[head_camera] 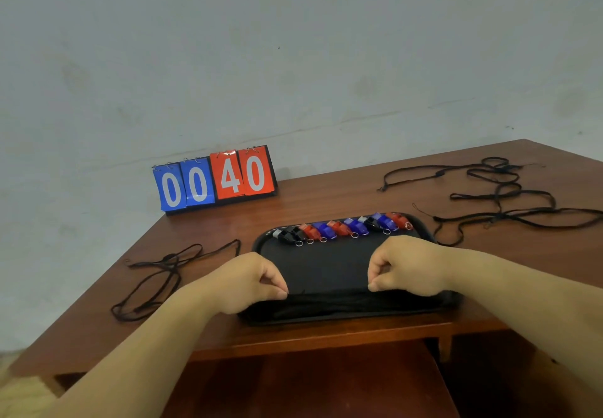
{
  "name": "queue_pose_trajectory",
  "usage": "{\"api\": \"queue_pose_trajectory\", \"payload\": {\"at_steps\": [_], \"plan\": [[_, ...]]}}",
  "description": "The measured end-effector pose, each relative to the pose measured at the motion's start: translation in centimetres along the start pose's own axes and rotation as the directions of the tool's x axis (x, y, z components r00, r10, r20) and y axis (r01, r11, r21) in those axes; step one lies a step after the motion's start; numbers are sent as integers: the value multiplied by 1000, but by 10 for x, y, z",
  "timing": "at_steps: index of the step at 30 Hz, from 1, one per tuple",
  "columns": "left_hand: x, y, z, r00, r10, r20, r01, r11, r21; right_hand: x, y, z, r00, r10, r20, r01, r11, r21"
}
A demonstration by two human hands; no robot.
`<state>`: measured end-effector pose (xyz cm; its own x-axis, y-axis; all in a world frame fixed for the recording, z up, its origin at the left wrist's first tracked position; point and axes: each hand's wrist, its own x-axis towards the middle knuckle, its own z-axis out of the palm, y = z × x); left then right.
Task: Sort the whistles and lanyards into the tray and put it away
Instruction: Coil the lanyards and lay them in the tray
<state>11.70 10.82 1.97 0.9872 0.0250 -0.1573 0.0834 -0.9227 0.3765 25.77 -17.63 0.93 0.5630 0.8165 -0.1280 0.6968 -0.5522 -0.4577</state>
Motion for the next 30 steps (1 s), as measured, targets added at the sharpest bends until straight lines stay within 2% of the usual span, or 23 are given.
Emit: {"api": "queue_pose_trajectory", "payload": {"at_steps": [12,24,30], "plan": [[-12,8,8,999,23,-33,-20,996,89,-10,-8,-5,994,8,105,-1,997,-71],[-12,7,11,997,42,-62,-34,991,128,1,-20,-12,994,29,104,-16,992,-128],[-11,5,15,990,83,-110,-60,978,201,8,-24,-13,994,53,101,-36,987,-157]]}}
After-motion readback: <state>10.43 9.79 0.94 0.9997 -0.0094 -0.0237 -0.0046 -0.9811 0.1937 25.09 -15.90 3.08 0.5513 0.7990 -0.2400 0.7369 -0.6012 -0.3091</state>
